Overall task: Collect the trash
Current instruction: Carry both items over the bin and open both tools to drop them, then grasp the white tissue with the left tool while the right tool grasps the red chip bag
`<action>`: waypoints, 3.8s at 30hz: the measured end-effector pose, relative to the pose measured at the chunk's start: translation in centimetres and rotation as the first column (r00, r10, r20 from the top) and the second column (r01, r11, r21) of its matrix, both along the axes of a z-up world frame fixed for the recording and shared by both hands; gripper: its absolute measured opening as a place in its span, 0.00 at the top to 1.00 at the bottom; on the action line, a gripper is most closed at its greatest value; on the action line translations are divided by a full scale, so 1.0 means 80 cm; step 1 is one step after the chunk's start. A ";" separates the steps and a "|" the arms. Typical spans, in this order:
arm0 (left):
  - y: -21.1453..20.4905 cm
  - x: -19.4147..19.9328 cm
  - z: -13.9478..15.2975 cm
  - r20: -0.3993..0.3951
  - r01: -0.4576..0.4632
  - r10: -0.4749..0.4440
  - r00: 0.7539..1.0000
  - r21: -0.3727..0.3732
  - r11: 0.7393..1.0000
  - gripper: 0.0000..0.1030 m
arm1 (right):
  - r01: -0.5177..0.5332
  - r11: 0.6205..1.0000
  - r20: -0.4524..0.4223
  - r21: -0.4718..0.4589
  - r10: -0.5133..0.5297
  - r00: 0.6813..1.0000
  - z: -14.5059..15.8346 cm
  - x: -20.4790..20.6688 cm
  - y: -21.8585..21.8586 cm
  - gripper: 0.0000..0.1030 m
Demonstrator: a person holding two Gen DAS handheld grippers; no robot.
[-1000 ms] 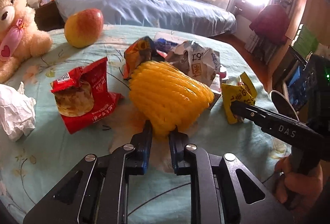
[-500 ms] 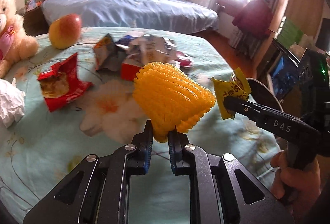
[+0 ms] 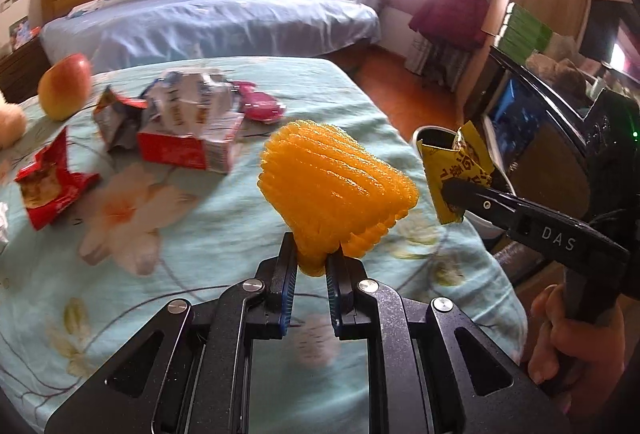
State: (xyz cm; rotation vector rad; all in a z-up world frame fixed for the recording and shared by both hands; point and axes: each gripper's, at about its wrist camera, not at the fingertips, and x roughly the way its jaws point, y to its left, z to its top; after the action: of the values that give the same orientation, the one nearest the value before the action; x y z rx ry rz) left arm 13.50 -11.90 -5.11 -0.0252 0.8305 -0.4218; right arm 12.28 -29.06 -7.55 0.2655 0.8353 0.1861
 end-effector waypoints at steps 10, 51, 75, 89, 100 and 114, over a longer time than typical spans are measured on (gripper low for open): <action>-0.059 -0.010 0.006 0.014 0.100 -0.100 0.995 0.015 0.995 0.88 | 0.088 0.996 0.010 -0.013 -0.087 0.996 0.003 -0.024 -0.052 0.76; -0.215 0.042 0.004 -0.010 0.295 -0.295 0.955 0.102 0.950 0.88 | 0.249 0.967 -0.022 -0.063 -0.250 0.968 -0.010 -0.002 -0.183 0.75; -0.244 0.065 -0.009 -0.037 0.301 -0.299 0.954 0.134 0.944 0.65 | 0.274 0.960 -0.093 -0.057 -0.278 0.956 -0.028 0.026 -0.210 0.64; -0.145 0.033 -0.005 -0.007 0.156 -0.156 0.988 0.081 0.984 0.38 | 0.279 0.960 -0.036 -0.009 -0.279 0.960 -0.013 0.001 -0.178 0.19; -0.022 0.015 -0.006 0.001 -0.042 0.042 0.999 0.048 0.998 0.37 | 0.092 0.995 -0.006 0.023 -0.092 0.996 -0.002 -0.004 -0.065 0.16; 0.127 -0.012 -0.010 0.008 -0.301 0.301 0.953 0.013 0.953 0.37 | -0.140 0.990 -0.019 0.010 0.140 0.990 -0.006 0.012 0.078 0.16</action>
State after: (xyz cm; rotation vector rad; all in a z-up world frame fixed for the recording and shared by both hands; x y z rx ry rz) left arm 12.55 -1.76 -5.90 -0.1365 0.8078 -0.1277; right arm 13.21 -22.81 -8.05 0.2171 0.8732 0.3189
